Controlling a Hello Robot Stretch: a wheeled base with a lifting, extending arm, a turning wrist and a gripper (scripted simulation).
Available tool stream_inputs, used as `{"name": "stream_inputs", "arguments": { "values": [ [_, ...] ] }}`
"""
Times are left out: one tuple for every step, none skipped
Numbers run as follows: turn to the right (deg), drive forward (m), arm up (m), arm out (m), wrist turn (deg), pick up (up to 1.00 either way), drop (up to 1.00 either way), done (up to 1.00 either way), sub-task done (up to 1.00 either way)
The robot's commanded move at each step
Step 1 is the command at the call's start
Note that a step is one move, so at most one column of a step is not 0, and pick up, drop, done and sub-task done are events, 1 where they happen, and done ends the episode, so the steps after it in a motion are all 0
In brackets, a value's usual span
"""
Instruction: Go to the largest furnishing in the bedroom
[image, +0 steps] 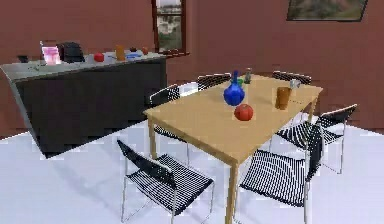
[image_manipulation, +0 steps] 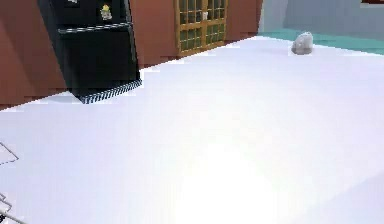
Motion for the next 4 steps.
{"name": "stream_inputs", "arguments": {
  "values": [
    [-45.0,0.00,0.00,0.00,0.0,0.00,0.00,0.00,0.00],
    [-18.0,0.00,0.00,0.00,0.0,0.00,0.00,0.00,0.00],
    [0.0,0.15,0.00,0.00,0.0,0.00,0.00,0.00,0.00],
    [12.0,0.00,0.00,0.00,0.0,0.00,0.00,0.00,0.00]
  ]
}}
